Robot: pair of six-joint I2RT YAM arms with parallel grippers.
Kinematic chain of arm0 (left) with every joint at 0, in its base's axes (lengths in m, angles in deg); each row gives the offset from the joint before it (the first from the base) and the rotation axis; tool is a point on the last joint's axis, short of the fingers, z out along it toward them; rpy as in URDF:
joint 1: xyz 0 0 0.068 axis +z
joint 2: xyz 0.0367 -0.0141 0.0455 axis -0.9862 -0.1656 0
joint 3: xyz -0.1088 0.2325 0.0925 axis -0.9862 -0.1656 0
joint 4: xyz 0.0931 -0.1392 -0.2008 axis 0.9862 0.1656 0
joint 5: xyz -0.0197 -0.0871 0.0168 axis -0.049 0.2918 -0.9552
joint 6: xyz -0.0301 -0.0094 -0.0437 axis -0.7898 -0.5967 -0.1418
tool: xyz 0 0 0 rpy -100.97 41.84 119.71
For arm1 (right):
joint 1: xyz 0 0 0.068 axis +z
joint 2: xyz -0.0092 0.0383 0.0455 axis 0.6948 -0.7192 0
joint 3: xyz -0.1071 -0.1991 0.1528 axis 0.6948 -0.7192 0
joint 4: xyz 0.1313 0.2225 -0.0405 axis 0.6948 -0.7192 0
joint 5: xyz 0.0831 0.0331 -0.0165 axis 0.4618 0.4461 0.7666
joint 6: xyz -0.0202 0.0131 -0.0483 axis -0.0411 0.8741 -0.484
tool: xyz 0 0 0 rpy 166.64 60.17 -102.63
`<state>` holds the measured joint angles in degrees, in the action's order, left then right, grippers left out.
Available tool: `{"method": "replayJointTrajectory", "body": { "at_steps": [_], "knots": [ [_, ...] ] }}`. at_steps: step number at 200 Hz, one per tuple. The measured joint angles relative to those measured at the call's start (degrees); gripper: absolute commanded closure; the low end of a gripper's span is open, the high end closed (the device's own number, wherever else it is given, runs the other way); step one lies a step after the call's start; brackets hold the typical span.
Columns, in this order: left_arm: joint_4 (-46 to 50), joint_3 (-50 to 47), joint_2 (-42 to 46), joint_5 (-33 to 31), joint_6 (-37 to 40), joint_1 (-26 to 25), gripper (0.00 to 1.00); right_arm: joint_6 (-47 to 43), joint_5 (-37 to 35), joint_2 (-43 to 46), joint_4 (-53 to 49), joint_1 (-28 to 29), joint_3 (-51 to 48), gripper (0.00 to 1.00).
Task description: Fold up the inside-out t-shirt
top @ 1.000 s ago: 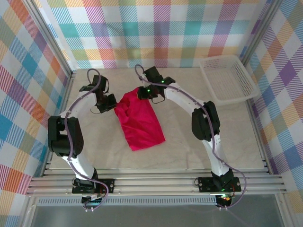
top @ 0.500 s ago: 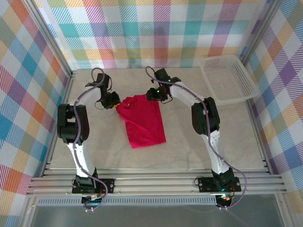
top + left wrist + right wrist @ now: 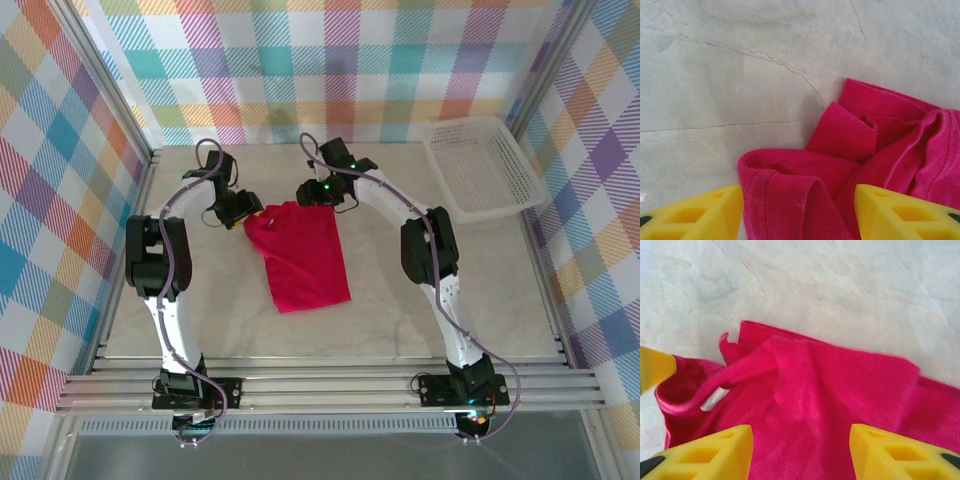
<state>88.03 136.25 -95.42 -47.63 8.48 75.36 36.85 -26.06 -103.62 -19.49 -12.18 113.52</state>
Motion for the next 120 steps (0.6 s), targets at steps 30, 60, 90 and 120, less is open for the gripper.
{"method": "replayJointTrajectory", "body": {
  "at_steps": [30,60,90,120],
  "knots": [
    [-0.1,0.0,-1.2,0.4,0.0,0.0,0.52,-1.7,-0.2,-2.9,-1.7,0.3,1.7,0.44],
    [-0.1,-0.1,-2.1,0.4,-0.2,0.0,0.57,-3.1,-0.5,-3.0,-2.7,1.2,-0.3,0.43],
    [-0.5,-0.1,-2.2,0.8,-0.4,0.0,0.65,-4.3,-1.5,-3.5,-3.1,1.7,-0.1,0.53],
    [-1.2,-0.1,-2.9,0.8,-0.4,0.0,0.79,-5.3,-3.6,-4.3,-3.9,2.0,0.1,1.0]
  ]
}}
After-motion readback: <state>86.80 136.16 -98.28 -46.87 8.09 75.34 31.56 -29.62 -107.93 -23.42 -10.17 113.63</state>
